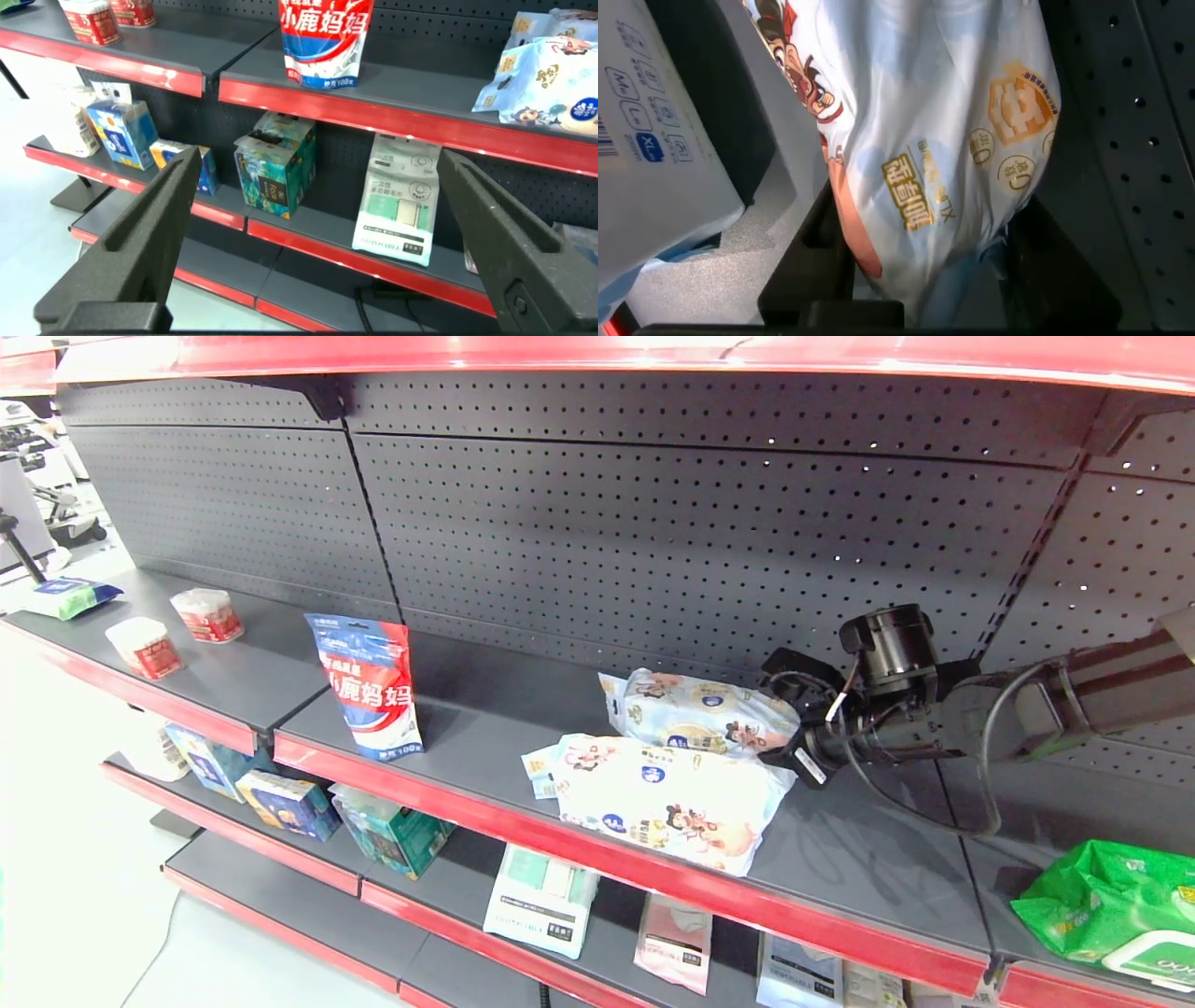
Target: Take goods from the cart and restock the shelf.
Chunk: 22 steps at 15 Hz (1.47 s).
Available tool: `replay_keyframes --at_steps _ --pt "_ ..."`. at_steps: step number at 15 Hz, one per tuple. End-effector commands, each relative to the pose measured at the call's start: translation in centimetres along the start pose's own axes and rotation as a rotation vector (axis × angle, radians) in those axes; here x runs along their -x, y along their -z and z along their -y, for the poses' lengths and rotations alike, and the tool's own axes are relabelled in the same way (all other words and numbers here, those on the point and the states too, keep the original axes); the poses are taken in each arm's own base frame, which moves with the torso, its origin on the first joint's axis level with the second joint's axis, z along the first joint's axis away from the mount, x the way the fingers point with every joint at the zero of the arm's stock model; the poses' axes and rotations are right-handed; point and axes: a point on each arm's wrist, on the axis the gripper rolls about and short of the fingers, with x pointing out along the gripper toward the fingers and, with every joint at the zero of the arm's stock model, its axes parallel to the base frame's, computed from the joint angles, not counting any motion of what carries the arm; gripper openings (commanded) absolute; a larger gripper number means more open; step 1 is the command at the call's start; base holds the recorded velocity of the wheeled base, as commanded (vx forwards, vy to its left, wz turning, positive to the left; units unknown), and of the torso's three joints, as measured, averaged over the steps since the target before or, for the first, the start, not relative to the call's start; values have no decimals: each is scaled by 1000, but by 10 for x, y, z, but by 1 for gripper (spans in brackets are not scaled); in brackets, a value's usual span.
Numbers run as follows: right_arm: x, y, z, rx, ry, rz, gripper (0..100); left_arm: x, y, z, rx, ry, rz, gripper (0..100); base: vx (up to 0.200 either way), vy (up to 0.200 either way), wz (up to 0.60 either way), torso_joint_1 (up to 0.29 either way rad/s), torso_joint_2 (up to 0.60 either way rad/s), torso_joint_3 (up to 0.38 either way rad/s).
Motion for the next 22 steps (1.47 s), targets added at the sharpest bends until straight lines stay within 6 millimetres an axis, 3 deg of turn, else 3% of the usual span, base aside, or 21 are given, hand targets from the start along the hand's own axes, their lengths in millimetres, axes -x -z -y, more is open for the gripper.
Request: replay_keyframes --at_steps 1,9,22 --pt "-1 0 0 1 -2 -1 0 0 0 0 0 -1 0 100 0 0 0 0 0 0" --pt "-5 -5 -1 15 -8 28 0 0 0 0 0 -1 0 100 0 0 0 0 0 0" --pt "-5 4 6 27 -9 20 0 0 0 0 0 -1 0 100 0 0 0 0 0 0"
